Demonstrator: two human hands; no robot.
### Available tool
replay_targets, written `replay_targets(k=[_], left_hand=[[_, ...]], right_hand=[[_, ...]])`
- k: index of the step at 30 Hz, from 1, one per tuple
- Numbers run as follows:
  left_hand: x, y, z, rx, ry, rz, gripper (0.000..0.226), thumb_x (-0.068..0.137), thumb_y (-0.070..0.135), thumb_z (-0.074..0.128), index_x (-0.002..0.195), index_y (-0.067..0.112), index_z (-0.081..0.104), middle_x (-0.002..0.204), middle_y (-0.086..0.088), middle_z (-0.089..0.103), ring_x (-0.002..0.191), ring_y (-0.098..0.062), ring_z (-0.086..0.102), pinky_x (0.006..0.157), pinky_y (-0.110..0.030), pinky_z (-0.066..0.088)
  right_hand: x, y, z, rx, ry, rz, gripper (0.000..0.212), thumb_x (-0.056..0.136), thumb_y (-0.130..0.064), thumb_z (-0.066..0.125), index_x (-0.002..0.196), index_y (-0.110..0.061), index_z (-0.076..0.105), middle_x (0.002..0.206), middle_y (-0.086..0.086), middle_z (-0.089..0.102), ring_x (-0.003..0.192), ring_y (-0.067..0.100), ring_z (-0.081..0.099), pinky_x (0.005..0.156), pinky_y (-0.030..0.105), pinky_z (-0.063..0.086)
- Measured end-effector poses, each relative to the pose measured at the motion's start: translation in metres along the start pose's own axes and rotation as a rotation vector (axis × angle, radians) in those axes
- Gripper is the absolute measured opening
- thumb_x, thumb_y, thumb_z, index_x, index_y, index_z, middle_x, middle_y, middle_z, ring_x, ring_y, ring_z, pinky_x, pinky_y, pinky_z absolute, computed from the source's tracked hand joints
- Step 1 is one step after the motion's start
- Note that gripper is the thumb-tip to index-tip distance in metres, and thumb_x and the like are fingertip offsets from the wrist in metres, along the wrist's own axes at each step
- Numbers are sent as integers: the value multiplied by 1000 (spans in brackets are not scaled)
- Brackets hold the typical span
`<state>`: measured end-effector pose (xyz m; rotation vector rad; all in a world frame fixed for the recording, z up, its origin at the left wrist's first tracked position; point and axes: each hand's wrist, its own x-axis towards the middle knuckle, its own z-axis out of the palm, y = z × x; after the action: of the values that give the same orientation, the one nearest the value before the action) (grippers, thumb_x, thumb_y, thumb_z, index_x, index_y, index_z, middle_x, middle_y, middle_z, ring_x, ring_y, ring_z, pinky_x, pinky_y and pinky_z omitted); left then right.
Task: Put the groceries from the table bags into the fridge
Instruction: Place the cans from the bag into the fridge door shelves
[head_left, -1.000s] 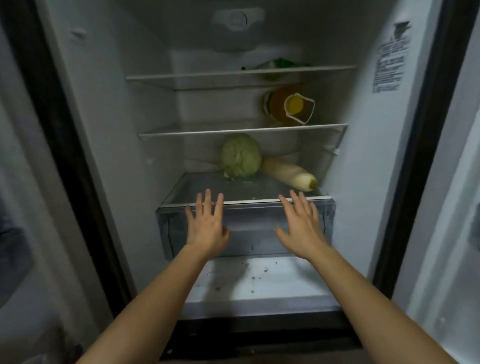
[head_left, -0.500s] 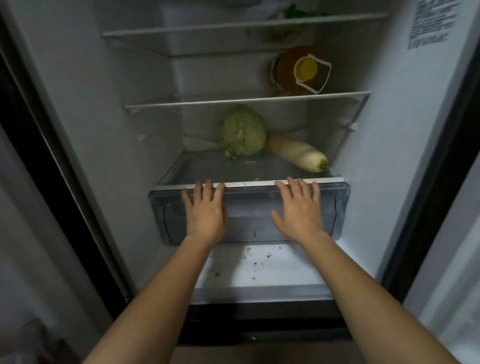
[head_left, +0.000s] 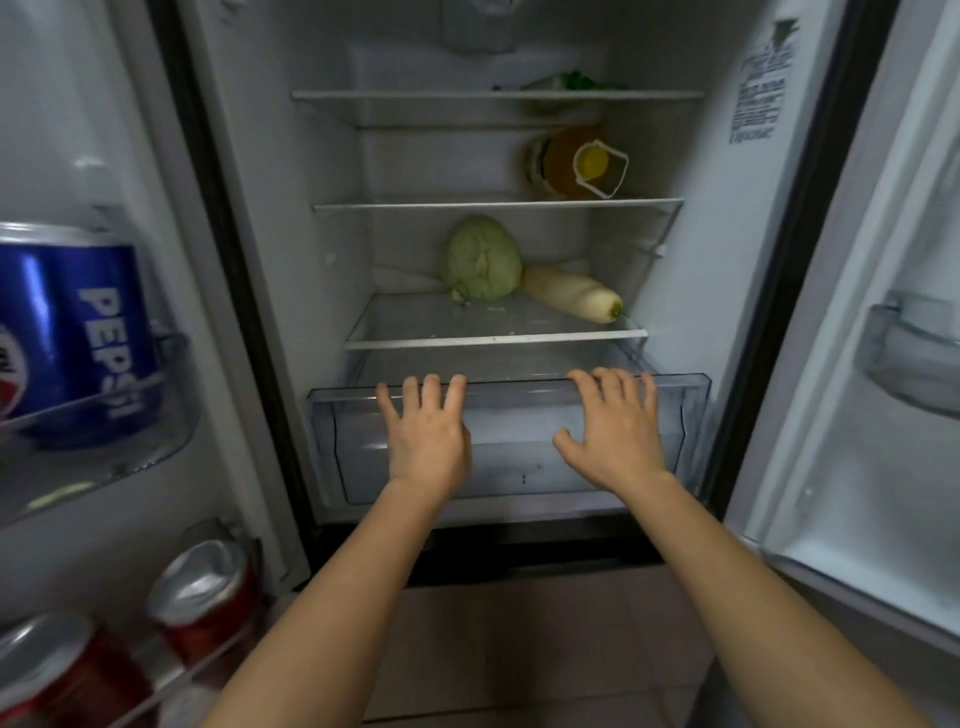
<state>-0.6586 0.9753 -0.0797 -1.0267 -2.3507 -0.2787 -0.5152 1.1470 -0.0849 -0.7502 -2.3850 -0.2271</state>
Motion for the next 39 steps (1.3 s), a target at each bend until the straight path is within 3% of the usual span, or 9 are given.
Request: replay_targets(k=[13,17,21,29,35,39], left_hand=[[-34,3,-25,-23,-27,-5,59,94,26,46,149,24,26,146,-8,38,136,-32,29,117,-62,11],[-36,5,-23,12,-21,-32,60,91,27,50,148,23,32,143,-9,42,133,-33,34,117,-61,13],[-36,5,-13,12,95,-33,61,83,25,60,142,18,45,132,-13,53,126,-35,44,113,-63,22],[-52,11,-9,63,92,-95,67,93,31,55,153,16,30,157,-17,31,148,-34,22,119,-61,14],[-91,8,-37,111,55,-187,61,95,40,41,150,12,38,157,-17,33,147,-35,27,114,-65,22],[-141,-3,-79,125,154,-213,59,96,40,44,148,13,42,157,-16,35,147,-34,28,114,-63,22]], right_hand=[[-37,-2,-33,-11,-97,-32,77,80,-49,57,149,-22,35,145,9,42,138,28,33,122,54,6],[-43,1,-22,8,-23,-50,78,76,-48,54,147,-19,39,144,11,44,138,32,34,121,59,9],[-42,5,-10,83,95,-65,72,79,-42,55,146,-18,43,145,13,46,142,35,33,121,57,5],[-34,5,12,233,256,-76,63,81,-34,63,140,-15,50,150,17,41,143,36,30,120,55,-4],[-39,-5,1,321,203,-56,69,85,-34,64,147,-12,41,160,20,25,151,37,14,120,59,-7],[-57,-39,-19,423,196,-115,66,91,-40,54,149,-12,38,161,19,23,151,37,15,121,58,4]])
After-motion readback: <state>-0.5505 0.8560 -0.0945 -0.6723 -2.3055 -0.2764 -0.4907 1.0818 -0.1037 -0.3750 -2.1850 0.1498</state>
